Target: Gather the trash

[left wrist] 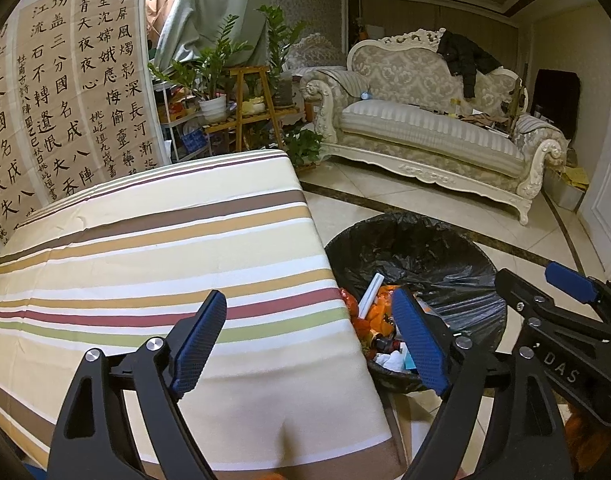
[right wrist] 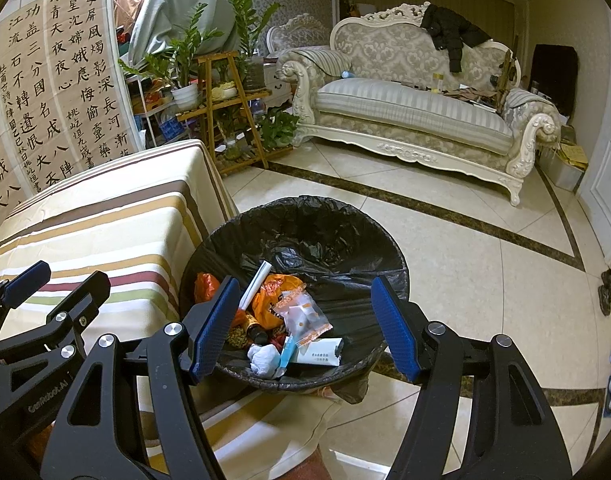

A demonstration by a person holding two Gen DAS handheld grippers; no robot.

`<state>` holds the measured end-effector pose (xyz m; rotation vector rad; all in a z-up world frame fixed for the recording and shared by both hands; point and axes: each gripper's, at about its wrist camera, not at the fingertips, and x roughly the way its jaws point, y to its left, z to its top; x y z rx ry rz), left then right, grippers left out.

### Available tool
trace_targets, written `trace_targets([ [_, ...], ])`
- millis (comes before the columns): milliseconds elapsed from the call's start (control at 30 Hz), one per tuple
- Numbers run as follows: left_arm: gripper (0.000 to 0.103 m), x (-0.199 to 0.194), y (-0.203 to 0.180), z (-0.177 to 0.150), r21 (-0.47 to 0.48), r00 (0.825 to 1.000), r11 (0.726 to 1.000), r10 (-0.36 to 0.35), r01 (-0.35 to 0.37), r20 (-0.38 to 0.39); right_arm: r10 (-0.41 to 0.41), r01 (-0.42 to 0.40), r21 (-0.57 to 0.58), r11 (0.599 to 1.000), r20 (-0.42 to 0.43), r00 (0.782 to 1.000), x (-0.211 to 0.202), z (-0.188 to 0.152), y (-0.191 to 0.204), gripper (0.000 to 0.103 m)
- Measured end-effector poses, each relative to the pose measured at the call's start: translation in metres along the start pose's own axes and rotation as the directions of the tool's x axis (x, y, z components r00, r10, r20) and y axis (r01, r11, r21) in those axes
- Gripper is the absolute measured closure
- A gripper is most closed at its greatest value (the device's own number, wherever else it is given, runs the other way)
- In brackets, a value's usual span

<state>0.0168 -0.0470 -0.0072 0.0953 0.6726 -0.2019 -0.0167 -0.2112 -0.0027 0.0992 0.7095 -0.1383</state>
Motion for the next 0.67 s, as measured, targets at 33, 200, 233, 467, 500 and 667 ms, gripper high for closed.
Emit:
trace_targets([
  [33,0.02,0.0,0.002,0.002,0.0,1.0,1.0,-0.004,0.004,0.002,0.0,0.0,0.0,1.0,-0.001,1.0,0.0,0.0,0.0,0.037],
  [200,0.019,-0.007,-0.002,0.002,-0.007,0.999,1.0,-0.002,0.003,0.04,0.0,0.0,-0.001,1.0,0.001,1.0,0.0,0.0,0.0,0.037],
  [233,0.019,-0.008,-0.003,0.002,-0.009,0.999,1.0,-0.004,0.004,0.044,-0.001,0.001,-0.001,1.0,0.002,1.0,-0.001,0.0,0.0,0.037],
  [467,0.019,-0.008,0.009,0.006,-0.024,0.999,0.999,0.03,-0.029,0.038,0.005,-0.005,-0.011,1.0,-0.003,1.0,-0.002,0.001,0.005,0.037],
  [500,0.019,-0.007,0.014,0.006,-0.035,0.999,0.999,0.038,-0.037,0.028,0.009,-0.009,-0.018,1.0,-0.002,1.0,-0.002,0.002,0.008,0.037],
  [667,0.019,0.0,0.044,0.005,-0.089,0.997,0.993,0.071,-0.072,-0.016,0.038,-0.038,-0.056,0.998,-0.006,0.999,0.0,0.007,0.029,0.033],
])
